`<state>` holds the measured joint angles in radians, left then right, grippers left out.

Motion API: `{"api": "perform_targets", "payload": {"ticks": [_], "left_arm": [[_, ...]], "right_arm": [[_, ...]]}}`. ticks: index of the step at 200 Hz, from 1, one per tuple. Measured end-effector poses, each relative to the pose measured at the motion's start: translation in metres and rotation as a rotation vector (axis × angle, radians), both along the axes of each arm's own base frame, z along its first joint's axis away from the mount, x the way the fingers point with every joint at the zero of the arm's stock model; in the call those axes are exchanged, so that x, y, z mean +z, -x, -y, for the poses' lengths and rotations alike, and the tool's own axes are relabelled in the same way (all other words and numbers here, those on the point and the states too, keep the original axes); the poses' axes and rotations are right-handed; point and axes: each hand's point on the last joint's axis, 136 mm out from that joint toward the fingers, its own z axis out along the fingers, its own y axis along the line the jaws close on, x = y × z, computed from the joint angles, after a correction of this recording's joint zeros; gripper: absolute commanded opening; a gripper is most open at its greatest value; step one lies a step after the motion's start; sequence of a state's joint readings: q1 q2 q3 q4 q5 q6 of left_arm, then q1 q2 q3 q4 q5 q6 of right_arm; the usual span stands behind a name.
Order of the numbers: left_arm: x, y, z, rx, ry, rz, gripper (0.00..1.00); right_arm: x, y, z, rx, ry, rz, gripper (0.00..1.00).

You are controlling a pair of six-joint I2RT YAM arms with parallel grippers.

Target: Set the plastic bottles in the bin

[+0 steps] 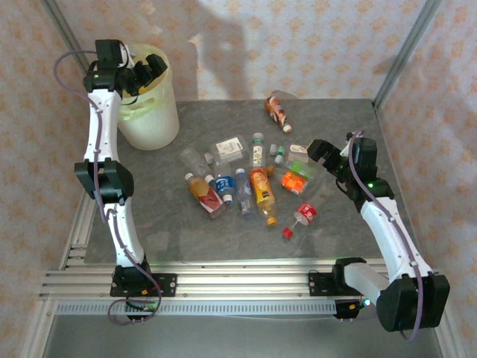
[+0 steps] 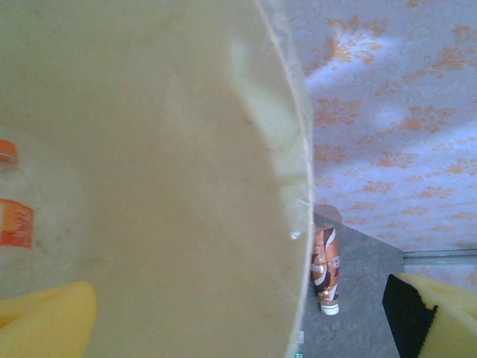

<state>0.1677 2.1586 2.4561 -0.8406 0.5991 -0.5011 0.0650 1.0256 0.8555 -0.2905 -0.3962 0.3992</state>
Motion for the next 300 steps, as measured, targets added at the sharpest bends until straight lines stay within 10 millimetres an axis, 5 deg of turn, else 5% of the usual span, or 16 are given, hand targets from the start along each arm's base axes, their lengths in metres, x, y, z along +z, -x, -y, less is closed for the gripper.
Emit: {"api": "perform_targets", "payload": {"ticks": [33, 63, 85, 105, 139, 163, 209, 300], "left_arm": [[0.036, 0.034, 0.001, 0.052, -0.083, 0.044, 1.0], [0.081, 0.092, 0.006, 0.128, -0.158, 0.113, 1.0], [0.089, 0.134, 0.017, 0.151, -0.162, 0.141, 1.0], [0.065, 0.166, 0.026, 0.169, -0.133, 0.112, 1.0], [-0.005, 0.209, 0.028, 0.218, -0.077, -0.022, 1.0], [-0.033, 0.231, 0.028, 0.229, -0.07, -0.064, 1.0], [-0.056, 0.253, 0.023, 0.268, -0.076, -0.088, 1.0], [-0.079, 0.246, 0.021, 0.287, -0.061, -0.118, 1.0]], "right_arm": [[-0.006, 0.005, -0.018, 0.067, 0.013, -0.006, 0.99], [-0.015, 0.008, -0.029, 0.082, 0.028, -0.02, 0.99], [-0.03, 0.008, -0.035, 0.103, 0.043, -0.063, 0.96], [-0.052, 0.011, -0.047, 0.161, 0.09, -0.127, 0.96], [-0.086, 0.019, -0.064, 0.29, 0.21, -0.238, 0.92], [-0.1, 0.013, -0.065, 0.353, 0.326, -0.286, 0.89], [-0.117, 0.008, -0.075, 0.569, 0.484, -0.289, 0.8], [-0.162, 0.01, -0.07, 0.756, 0.685, -0.41, 0.76]]}}
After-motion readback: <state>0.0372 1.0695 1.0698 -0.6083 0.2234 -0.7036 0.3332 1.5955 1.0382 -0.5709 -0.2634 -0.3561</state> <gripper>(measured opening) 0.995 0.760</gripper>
